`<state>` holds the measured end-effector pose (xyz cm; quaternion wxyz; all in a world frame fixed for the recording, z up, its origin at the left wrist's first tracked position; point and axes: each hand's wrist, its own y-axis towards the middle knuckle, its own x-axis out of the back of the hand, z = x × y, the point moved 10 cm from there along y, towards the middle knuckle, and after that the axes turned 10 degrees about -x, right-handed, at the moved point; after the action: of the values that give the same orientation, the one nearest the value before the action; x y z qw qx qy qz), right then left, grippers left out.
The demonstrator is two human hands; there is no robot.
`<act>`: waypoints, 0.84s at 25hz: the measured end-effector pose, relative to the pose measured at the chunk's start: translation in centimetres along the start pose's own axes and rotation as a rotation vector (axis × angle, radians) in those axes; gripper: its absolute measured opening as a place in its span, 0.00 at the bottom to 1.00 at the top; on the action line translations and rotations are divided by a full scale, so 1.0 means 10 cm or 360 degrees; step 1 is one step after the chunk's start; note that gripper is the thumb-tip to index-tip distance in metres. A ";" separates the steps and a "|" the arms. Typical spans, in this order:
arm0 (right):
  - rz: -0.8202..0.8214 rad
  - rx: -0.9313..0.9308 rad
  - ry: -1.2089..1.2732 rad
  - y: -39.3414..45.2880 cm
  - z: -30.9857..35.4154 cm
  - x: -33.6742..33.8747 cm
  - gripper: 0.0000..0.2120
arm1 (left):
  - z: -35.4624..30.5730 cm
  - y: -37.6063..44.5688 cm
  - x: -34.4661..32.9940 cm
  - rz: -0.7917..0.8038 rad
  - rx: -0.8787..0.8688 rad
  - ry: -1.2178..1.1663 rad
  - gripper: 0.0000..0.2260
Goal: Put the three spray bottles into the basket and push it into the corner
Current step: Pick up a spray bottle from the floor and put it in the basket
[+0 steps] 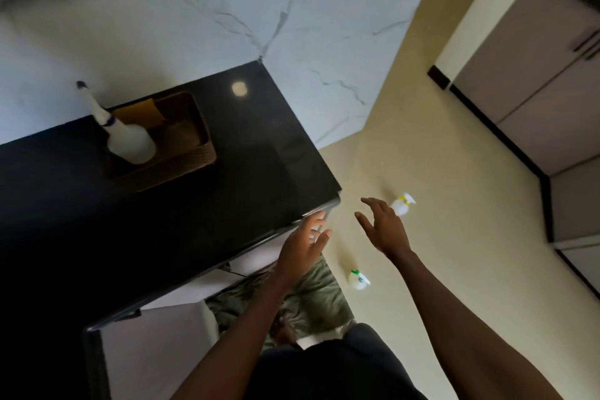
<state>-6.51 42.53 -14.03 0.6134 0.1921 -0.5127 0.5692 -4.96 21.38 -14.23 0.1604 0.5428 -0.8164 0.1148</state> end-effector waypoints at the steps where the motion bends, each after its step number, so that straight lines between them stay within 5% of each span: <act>1: 0.0054 -0.0080 0.0024 0.00 -0.19 0.01 0.22 | 0.01 0.04 -0.18 0.0087 0.0049 0.0002 0.22; 8: 0.0510 -0.0316 0.0025 0.34 -1.32 -0.05 0.22 | 0.43 0.38 -1.32 0.0481 0.0464 0.0249 0.23; 16: 0.1017 -0.0183 -0.0420 0.99 -2.60 -0.61 0.21 | 1.39 0.21 -2.64 0.0306 0.1250 0.0072 0.26; 21: 0.1143 -0.0143 -0.0453 1.36 -3.31 -1.70 0.19 | 2.43 -0.02 -3.65 0.0378 0.1476 0.0073 0.29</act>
<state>-2.17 64.88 -46.43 0.3056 0.0502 -0.6517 0.6923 4.99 43.51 -50.77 -0.0948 0.4573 -0.7317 0.4964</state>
